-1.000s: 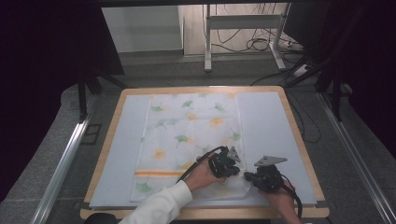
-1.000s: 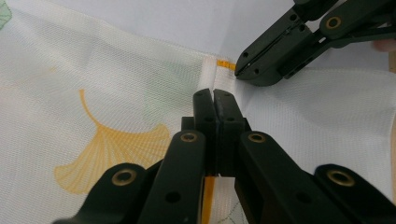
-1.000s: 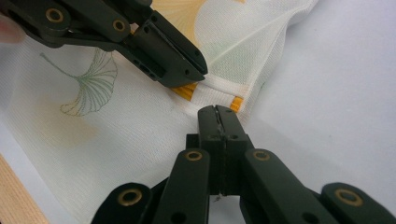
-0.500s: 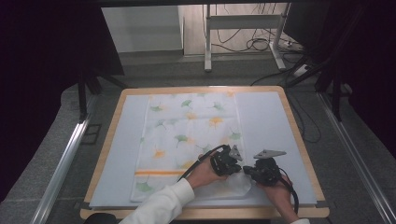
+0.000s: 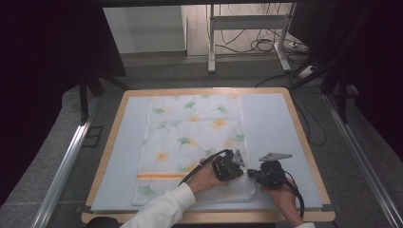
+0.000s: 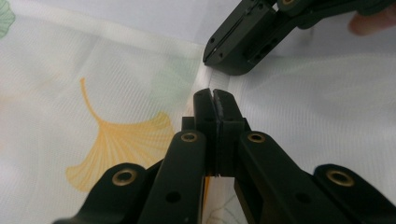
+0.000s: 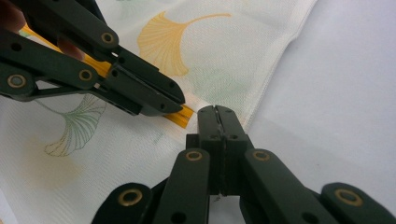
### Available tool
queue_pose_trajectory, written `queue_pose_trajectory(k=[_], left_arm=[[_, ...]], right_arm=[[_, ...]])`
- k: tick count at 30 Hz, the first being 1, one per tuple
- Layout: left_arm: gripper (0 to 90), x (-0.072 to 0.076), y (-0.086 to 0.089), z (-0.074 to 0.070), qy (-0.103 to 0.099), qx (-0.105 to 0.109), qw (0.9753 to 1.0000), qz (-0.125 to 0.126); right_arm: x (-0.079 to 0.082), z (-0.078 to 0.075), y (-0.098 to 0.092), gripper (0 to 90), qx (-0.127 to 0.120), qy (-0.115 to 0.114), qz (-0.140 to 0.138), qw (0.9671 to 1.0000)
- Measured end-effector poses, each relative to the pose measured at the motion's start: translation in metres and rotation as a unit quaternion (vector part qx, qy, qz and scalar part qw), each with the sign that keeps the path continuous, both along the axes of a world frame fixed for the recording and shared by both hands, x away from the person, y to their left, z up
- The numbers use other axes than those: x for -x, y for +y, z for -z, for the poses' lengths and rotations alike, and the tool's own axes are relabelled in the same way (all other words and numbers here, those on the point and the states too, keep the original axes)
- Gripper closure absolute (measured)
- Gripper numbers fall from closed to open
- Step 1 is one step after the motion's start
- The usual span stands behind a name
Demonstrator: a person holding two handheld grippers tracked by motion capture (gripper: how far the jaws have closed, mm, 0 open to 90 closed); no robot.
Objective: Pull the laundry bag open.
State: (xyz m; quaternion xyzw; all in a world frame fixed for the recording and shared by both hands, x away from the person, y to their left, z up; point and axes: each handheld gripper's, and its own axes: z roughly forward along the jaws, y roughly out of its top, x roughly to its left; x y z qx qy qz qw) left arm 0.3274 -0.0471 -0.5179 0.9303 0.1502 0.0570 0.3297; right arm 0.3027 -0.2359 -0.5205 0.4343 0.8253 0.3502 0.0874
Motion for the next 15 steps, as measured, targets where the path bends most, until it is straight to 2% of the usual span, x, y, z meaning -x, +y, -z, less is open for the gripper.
queue_pose_trajectory(k=[7,15], left_arm=[[90.0,-0.001,0.008,0.000,0.008,0.005,0.9999,-0.005],[90.0,0.001,0.018,0.000,0.007,0.004,0.9999,-0.009]], right_arm=[[0.000,0.000,0.000,90.0,0.004,0.000,-0.004,1.0000],[0.001,0.000,0.000,89.9,0.003,-0.005,-0.006,1.0000]])
